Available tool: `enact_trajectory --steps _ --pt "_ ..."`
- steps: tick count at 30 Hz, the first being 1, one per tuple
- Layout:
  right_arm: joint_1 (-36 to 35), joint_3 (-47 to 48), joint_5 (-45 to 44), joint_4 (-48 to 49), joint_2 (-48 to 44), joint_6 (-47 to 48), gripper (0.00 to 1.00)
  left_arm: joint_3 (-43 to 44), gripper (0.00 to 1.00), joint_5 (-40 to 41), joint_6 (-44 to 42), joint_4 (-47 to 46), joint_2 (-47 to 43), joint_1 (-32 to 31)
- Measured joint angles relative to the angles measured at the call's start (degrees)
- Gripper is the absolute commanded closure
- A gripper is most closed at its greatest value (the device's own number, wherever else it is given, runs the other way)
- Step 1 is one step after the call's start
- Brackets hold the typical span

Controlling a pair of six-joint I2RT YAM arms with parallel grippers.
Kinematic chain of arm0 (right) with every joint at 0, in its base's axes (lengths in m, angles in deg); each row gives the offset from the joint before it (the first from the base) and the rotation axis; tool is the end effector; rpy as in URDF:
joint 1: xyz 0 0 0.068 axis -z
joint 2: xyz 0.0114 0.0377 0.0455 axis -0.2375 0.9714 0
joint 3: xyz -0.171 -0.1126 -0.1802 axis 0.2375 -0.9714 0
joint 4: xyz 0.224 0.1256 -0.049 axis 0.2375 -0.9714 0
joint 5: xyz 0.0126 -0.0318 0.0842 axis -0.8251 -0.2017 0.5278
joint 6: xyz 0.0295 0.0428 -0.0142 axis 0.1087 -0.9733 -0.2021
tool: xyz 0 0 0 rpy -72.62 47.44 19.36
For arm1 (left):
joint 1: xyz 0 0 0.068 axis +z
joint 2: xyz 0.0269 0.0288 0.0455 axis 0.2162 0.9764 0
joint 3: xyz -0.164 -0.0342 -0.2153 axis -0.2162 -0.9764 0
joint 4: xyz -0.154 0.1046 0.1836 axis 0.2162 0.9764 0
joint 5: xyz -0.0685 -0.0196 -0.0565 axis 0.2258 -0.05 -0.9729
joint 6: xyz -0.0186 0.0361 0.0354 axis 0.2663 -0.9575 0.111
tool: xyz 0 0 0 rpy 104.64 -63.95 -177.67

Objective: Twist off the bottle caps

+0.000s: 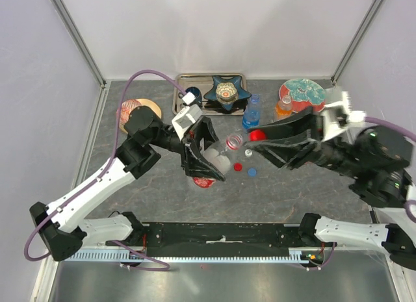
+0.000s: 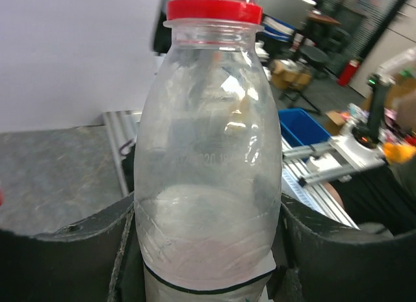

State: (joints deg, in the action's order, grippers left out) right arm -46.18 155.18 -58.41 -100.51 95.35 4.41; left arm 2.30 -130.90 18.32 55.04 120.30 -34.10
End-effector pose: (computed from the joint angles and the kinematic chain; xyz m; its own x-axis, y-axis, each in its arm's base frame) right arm 0.0547 0.1164 0.5439 -0.0503 0.3000 -0.9526 -0.9805 0.1668 0.1043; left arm 0.1376 -0.1940 0.4506 -0.2496 -0.0040 -0.9683 0.8543 -0.4717 -0.2183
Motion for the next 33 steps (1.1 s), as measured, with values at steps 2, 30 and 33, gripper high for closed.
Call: enact_trajectory --steps 2,30,33 --pt "-0.4 -0.3 -8.4 0.3 -2.7 0.5 1.0 -0.1 0.52 4.1 -3.0 4.8 -1.2 1.0" --pt "-0.7 -45.5 -41.5 11.8 28.5 -18.8 1.0 -23.1 0.5 65.9 -17.0 29.3 -47.4 1.8" --pt "-0.7 -44.6 -40.2 14.1 36.2 -20.0 1.0 -24.0 0.5 66.9 -17.0 30.1 -48.3 1.8"
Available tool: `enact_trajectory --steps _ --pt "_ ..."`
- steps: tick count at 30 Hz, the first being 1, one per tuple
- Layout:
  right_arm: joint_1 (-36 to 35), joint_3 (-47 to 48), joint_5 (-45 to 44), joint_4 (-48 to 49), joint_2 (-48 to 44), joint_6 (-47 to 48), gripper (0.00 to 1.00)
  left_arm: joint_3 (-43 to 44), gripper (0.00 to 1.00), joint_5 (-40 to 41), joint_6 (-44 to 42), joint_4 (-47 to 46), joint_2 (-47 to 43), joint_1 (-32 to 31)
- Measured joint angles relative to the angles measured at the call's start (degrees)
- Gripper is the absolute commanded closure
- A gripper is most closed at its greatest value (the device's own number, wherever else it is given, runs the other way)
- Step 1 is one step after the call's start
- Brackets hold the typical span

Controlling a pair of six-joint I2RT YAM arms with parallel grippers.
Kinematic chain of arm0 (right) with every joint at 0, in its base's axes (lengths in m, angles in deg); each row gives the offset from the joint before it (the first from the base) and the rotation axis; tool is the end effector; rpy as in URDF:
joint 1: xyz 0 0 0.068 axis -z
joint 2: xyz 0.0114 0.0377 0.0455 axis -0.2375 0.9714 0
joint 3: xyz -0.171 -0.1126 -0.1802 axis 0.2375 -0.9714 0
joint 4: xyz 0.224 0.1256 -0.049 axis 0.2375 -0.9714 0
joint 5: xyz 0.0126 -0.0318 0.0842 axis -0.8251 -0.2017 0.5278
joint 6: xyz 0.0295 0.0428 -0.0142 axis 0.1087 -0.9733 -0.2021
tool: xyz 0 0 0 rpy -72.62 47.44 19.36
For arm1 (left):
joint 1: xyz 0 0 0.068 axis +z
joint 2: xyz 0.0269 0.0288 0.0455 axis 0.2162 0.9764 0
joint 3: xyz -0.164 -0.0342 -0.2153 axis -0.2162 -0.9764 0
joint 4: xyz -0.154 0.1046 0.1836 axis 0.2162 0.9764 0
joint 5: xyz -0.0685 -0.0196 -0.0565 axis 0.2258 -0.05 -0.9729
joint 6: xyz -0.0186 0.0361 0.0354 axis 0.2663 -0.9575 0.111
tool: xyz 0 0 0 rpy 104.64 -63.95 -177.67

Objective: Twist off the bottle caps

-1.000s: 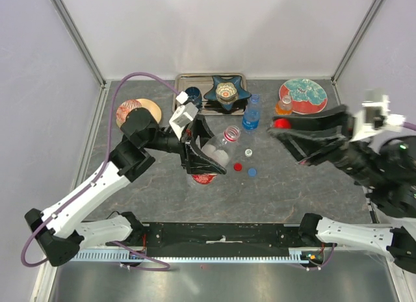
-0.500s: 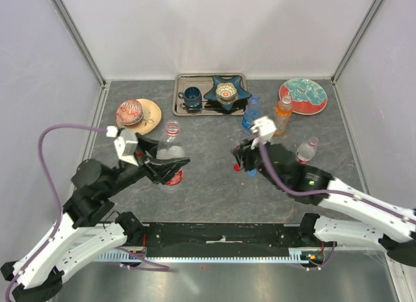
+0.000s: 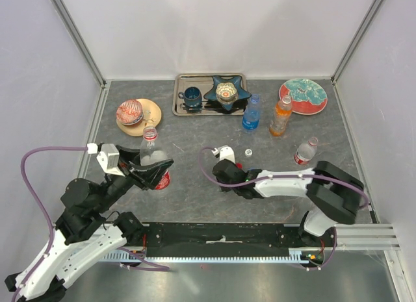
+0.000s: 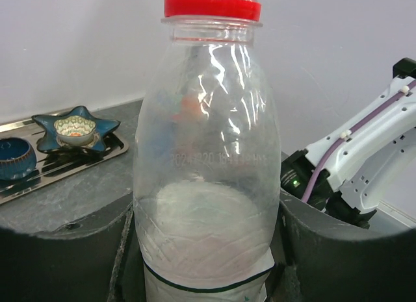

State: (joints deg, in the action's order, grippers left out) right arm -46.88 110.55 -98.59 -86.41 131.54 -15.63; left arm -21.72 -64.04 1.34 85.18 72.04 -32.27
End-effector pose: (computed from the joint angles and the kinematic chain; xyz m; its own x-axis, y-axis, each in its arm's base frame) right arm 0.1571 0.2516 0.1620 -0.6763 -0.2081 -0.7066 -0.3857 0.9173 0.0990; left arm 0.0476 -0.0496 0.3803 -0.0178 -0.3433 -0.9390 0.7567 0.6092 -0.2371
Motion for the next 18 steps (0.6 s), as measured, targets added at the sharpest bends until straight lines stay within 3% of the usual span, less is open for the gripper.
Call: enact_trajectory --steps 8,12,13,16,18 --pt "0.0 4.9 0.2 3.9 8.3 -2.1 0.98 -0.6 0.5 1.2 -0.1 1.0 -1.1 0.0" --pt "0.0 5.7 0.0 3.8 9.0 -3.1 0.72 -0.6 0.5 1.2 -0.4 1.0 -1.1 0.0" --pt "0.0 5.7 -0.1 3.7 9.0 -3.5 0.58 -0.6 0.5 1.2 -0.4 1.0 -1.1 0.0" --pt "0.0 5.7 -0.3 3.8 9.0 -4.5 0.44 -0.6 0.5 1.2 -0.5 1.0 -1.1 0.0" --pt "0.0 5.1 -0.4 4.4 8.6 -5.1 0.4 -0.6 0.5 1.2 -0.5 1.1 -1.1 0.0"
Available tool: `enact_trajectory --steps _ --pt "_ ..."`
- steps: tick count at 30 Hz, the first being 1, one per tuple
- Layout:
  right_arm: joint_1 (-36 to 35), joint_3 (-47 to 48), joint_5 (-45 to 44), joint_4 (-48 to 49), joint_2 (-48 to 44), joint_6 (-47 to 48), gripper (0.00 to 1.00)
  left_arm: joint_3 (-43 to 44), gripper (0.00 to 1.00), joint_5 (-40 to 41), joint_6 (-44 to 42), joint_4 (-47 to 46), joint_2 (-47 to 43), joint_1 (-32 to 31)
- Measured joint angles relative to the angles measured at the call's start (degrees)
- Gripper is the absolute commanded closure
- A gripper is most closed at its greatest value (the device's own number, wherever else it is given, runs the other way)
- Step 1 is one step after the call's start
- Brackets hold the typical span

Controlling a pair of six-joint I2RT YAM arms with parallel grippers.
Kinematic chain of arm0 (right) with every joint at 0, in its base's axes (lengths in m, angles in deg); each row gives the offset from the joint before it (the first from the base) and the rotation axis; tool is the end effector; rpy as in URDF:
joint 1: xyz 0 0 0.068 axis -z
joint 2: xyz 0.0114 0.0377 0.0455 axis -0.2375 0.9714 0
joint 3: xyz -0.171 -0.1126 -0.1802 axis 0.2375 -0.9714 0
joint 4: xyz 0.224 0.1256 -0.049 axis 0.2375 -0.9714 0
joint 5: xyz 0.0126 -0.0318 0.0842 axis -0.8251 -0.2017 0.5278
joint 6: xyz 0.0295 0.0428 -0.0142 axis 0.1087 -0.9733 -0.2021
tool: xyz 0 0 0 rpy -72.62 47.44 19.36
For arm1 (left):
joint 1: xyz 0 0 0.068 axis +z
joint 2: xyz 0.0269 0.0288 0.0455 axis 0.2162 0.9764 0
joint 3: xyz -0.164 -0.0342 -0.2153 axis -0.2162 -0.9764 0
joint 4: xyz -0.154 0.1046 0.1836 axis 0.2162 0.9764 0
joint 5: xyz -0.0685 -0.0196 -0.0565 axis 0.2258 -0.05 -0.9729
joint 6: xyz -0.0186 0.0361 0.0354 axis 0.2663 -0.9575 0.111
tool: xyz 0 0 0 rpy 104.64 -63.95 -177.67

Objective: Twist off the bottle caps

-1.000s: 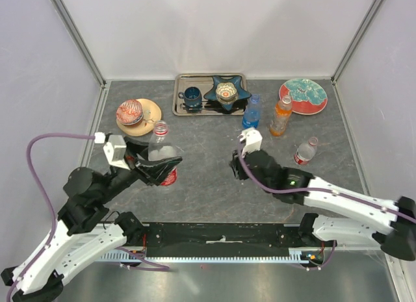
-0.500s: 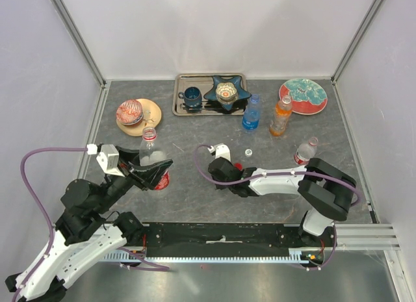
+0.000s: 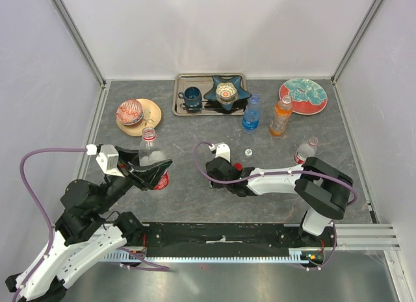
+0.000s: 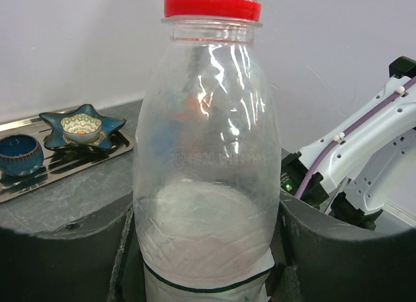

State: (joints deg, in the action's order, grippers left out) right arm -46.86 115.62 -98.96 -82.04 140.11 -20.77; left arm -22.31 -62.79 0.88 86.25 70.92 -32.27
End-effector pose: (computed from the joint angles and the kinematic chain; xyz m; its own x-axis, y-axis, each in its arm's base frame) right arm 0.1730 0.2793 0.1484 -0.7005 -0.1143 -0.7044 -0.3212 0.9319 0.1683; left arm 0.0463 -0.0472 0.3762 -0.0145 -0.3360 -0.9417 0.7413 0.6285 -0.2356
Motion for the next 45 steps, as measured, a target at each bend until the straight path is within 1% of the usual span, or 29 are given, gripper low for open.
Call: enact_trajectory --steps 1,8,11,14,15,16,22,23,24,26,30,32,35,37,42,45 --pt "0.0 -0.3 -0.1 0.1 -0.3 -0.3 0.38 0.0 0.5 0.0 0.0 0.0 0.0 0.0" --pt "0.0 -2.3 -1.4 -0.2 -2.3 -1.4 0.34 -0.1 0.5 0.0 0.0 0.5 0.2 0.0" --pt "0.0 -2.5 -2.0 -2.3 -3.9 -1.4 0.32 -0.1 0.49 0.0 0.0 0.8 0.7 0.0" --pt "-0.1 -1.6 -3.5 -5.4 -8.2 -0.5 0.3 -0.1 0.49 0.0 0.0 0.9 1.5 0.0" --pt "-0.2 0.0 -4.3 -7.5 -9.9 0.1 0.3 -0.1 0.49 0.0 0.0 0.8 2.0 0.0" --pt "-0.3 1.8 -4.8 -9.0 -11.1 0.6 0.27 0.0 0.49 0.0 0.0 0.9 2.5 0.0" --pt "-0.9 20.0 -7.8 -15.7 -20.4 5.0 0.2 1.5 0.49 -0.2 0.0 0.9 7.6 0.0" --pt "-1.2 24.8 -8.3 -17.5 -27.1 6.3 0.18 3.4 0.49 -2.1 -0.1 0.4 11.5 0.0" --pt "-1.2 24.8 -8.3 -17.5 -27.1 6.3 0.18 3.5 0.49 -2.3 -0.1 0.3 11.7 0.0" --pt "-1.2 26.0 -7.1 -17.6 -32.4 7.2 0.16 5.4 0.49 -5.8 -0.2 0.4 15.4 0.0" --pt "-1.1 26.1 -0.1 -16.9 -43.6 7.8 0.09 11.0 0.49 -15.8 -0.2 -2.0 24.7 0.0" --pt "-1.1 27.1 3.5 -17.0 -46.3 7.8 0.06 12.8 0.49 -20.5 -0.2 -2.7 27.9 0.0" --pt "-1.1 30.3 9.2 -16.7 -47.1 8.0 0.06 16.0 0.48 -28.0 -0.1 -3.5 33.5 0.0" --pt "-1.2 30.5 11.5 -16.7 -46.9 8.5 0.06 17.4 0.48 -31.2 0.0 -4.2 36.4 -0.1" --pt "-1.2 29.8 11.8 -18.6 -45.3 10.4 0.08 18.1 0.48 -34.7 0.6 -6.1 39.6 -0.8" --pt "-1.2 29.1 11.4 -19.4 -43.7 11.3 0.09 18.4 0.48 -35.3 0.7 -6.9 40.2 -1.1"
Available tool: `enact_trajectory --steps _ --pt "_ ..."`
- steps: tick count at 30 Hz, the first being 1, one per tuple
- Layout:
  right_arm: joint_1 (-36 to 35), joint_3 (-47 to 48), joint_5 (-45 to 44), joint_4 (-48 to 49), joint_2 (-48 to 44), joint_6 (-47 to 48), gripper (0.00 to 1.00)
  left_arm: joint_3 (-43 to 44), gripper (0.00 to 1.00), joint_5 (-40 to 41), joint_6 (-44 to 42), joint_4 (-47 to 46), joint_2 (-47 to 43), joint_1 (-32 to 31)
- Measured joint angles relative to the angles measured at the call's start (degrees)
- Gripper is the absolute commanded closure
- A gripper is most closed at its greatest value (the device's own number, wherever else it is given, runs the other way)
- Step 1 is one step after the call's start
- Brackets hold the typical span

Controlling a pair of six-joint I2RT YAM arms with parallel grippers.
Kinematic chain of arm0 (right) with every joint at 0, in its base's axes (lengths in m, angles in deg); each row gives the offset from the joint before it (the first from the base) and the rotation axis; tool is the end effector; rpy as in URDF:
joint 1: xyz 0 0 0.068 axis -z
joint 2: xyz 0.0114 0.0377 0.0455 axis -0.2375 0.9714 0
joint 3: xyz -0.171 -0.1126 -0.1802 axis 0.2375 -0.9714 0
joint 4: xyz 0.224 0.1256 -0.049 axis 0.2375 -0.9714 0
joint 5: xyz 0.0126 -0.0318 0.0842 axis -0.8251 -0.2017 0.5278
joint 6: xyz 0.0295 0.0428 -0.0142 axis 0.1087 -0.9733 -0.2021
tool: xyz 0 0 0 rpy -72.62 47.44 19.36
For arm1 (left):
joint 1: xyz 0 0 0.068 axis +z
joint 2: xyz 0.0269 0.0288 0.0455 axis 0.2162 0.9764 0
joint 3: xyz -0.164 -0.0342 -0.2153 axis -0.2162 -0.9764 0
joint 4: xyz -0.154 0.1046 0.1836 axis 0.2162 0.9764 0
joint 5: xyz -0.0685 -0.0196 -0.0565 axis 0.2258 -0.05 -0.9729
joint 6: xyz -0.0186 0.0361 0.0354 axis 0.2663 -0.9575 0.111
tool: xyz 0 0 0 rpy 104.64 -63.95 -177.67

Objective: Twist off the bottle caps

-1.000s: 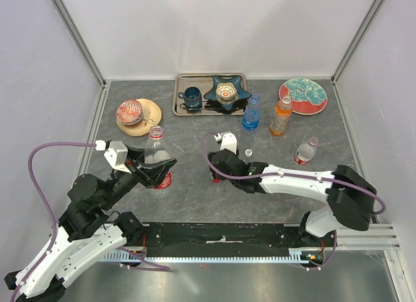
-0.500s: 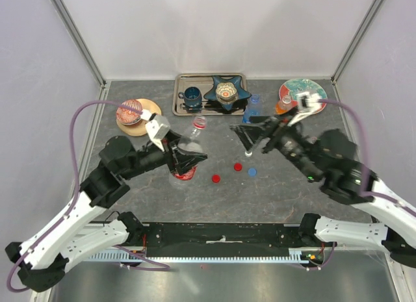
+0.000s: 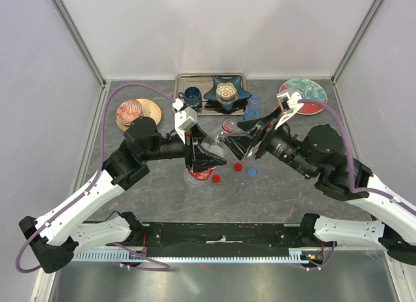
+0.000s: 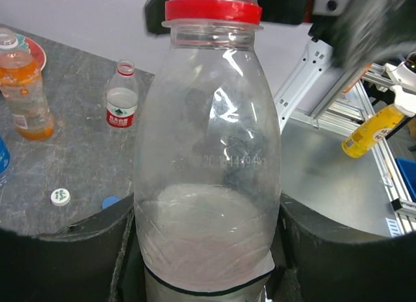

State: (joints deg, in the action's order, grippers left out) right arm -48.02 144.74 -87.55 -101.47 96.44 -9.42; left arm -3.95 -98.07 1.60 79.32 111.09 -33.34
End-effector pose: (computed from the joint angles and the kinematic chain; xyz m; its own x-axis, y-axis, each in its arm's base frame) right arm 0.0876 0.1485 0.4869 -0.2960 0.3436 -0.8912 -0.7135 0.5407 0.4455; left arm 0.1354 -0.1699 0.4107 -0.2704 -0.0218 -0.9625 0.9540 0.1280 -0.2710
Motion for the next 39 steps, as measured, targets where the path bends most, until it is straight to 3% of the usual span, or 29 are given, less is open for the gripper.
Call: enact_trajectory --steps 10,34,39 --pt "0.0 -0.4 -0.6 -0.2 3.4 1.8 0.16 0.5 0.47 -1.3 0.0 -1.3 0.6 -0.5" --pt "0.0 0.4 2.8 0.6 6.7 1.4 0.16 0.5 0.47 -2.6 0.0 -1.2 0.5 -0.6" --pt "0.0 0.5 2.2 0.9 6.2 1.4 0.2 0.5 0.47 -2.6 0.0 -1.2 0.2 -0.6"
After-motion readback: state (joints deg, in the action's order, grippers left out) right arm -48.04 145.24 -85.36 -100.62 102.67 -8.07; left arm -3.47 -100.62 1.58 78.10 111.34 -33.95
